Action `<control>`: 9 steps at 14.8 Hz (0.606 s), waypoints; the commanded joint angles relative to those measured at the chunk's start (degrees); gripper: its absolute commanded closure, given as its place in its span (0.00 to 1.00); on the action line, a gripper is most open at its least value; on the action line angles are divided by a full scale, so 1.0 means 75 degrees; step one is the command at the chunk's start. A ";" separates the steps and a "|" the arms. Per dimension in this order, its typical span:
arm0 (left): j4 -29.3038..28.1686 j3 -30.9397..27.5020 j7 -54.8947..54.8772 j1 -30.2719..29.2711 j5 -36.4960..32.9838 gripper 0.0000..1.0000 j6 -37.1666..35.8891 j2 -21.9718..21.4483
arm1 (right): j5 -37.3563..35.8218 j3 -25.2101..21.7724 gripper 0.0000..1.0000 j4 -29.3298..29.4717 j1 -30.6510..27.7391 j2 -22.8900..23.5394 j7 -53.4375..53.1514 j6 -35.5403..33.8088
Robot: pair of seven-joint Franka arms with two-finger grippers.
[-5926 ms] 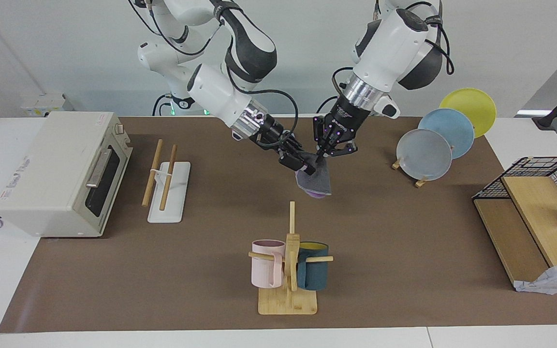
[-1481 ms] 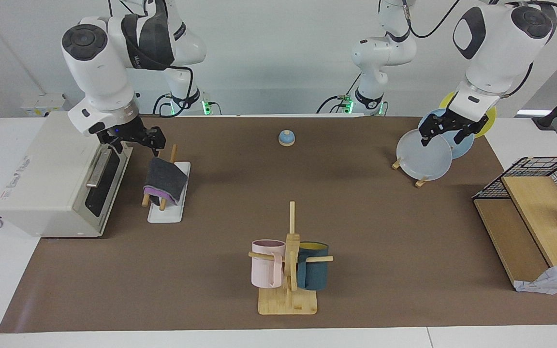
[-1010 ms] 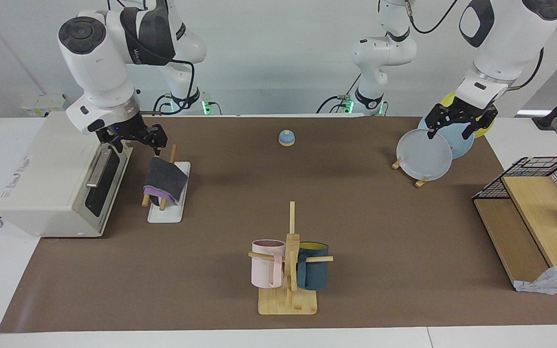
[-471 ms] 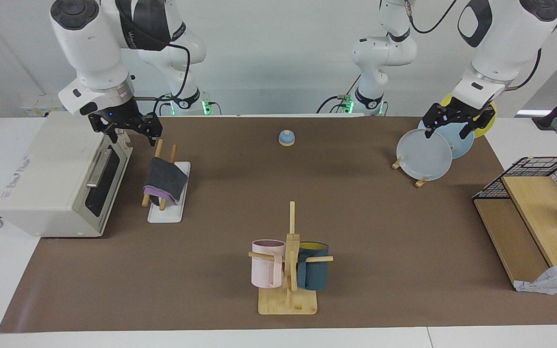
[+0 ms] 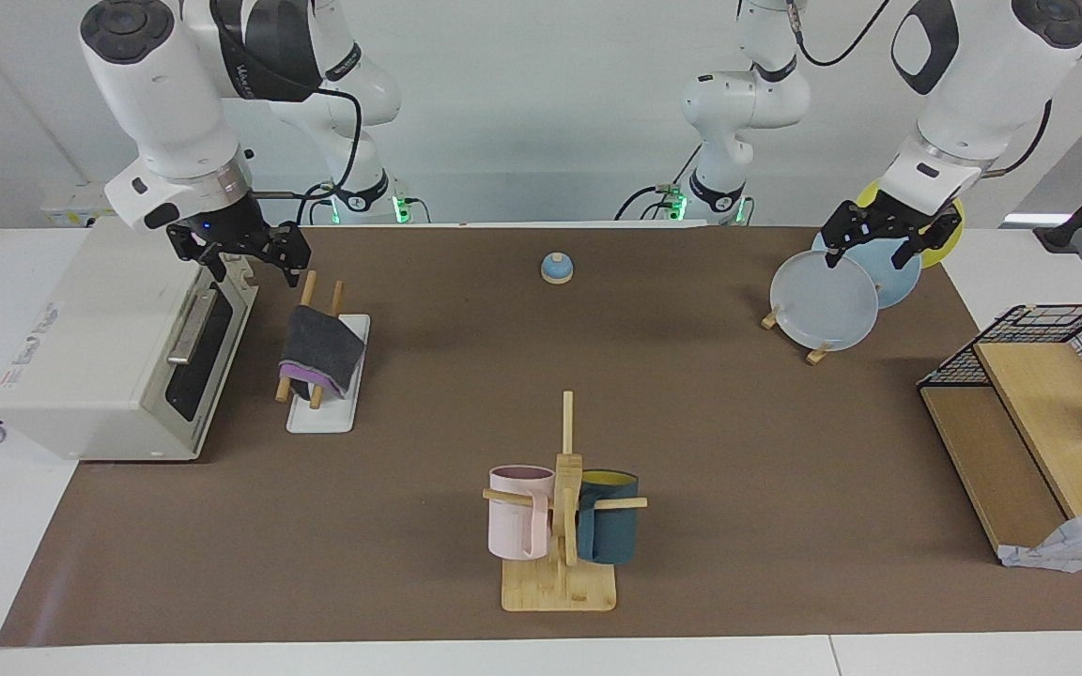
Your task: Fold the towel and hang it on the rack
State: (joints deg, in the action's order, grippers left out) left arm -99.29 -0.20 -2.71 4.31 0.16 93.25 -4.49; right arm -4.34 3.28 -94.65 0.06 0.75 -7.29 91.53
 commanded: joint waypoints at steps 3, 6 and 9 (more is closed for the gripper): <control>-0.0016 -0.0114 -0.0060 0.0129 -0.0162 0.00 -0.0035 -0.0139 | 0.0181 0.0020 0.00 0.0023 -0.0044 0.0041 0.0257 0.0147; -0.0016 -0.0114 -0.0060 0.0129 -0.0162 0.00 -0.0058 -0.0139 | 0.0204 0.0055 0.00 0.0093 -0.0020 0.0052 0.0257 0.0124; -0.0016 -0.0114 -0.0060 0.0117 -0.0162 0.00 -0.0058 -0.0139 | 0.0753 0.0032 0.00 0.0105 -0.0044 0.0029 0.0245 0.0030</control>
State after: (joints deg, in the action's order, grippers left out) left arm -99.27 -0.20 -2.71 4.30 0.16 93.25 -4.73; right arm -1.73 3.50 -94.28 0.40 1.06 -7.27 92.11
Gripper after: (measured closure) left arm 0.000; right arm 0.000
